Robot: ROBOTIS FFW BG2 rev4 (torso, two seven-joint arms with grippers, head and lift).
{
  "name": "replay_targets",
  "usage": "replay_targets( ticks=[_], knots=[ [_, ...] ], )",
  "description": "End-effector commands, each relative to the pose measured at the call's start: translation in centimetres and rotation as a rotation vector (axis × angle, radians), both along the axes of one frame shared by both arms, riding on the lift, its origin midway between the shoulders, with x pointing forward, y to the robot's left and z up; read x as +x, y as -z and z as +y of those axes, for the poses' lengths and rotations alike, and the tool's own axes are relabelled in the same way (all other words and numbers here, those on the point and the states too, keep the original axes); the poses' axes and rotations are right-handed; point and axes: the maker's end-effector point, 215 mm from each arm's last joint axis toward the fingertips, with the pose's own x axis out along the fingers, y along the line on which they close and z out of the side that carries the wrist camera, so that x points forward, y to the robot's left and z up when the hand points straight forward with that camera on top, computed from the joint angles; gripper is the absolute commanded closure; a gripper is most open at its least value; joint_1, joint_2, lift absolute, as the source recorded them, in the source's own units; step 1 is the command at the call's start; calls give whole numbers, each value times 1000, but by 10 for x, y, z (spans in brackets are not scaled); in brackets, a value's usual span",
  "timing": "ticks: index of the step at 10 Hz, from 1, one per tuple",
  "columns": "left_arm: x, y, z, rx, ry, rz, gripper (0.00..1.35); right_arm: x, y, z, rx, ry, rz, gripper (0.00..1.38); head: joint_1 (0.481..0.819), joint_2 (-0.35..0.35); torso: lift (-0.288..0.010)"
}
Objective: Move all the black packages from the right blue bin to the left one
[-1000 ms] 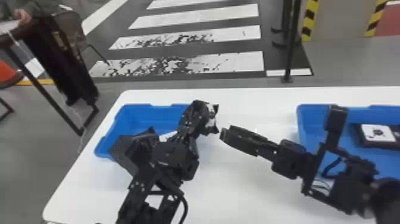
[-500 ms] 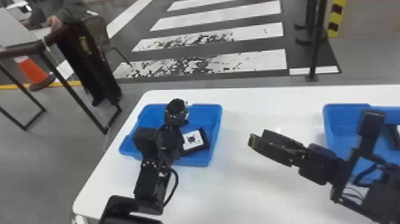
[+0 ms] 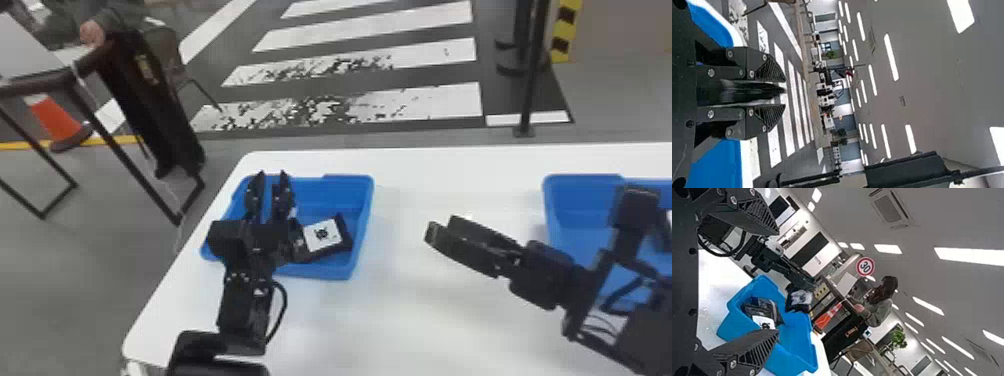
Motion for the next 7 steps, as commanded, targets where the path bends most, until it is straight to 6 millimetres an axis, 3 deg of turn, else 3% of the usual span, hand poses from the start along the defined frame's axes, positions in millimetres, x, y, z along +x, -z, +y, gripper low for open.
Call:
replay_targets(
  ticks=[1, 3, 4, 6, 7],
  knots=[
    [-9, -10, -16, -83, 32, -64, 44, 10, -1, -14, -5, 40, -24, 151, 695, 350, -183],
    [-23, -42, -62, -186, 121, -136, 191, 43, 3, -62, -114, 167, -117, 151, 695, 350, -183],
    [-31, -56, -82, -222, 158, -168, 205, 65, 9, -104, -239, 271, -184, 150, 695, 337, -183],
    [-43, -61, -105, -267, 202, -192, 205, 91, 28, -197, -483, 524, -229, 151, 695, 223, -183],
    [-52, -55, -109, -294, 207, -181, 205, 94, 48, -230, -534, 603, -167, 150, 695, 141, -183]
  ],
)
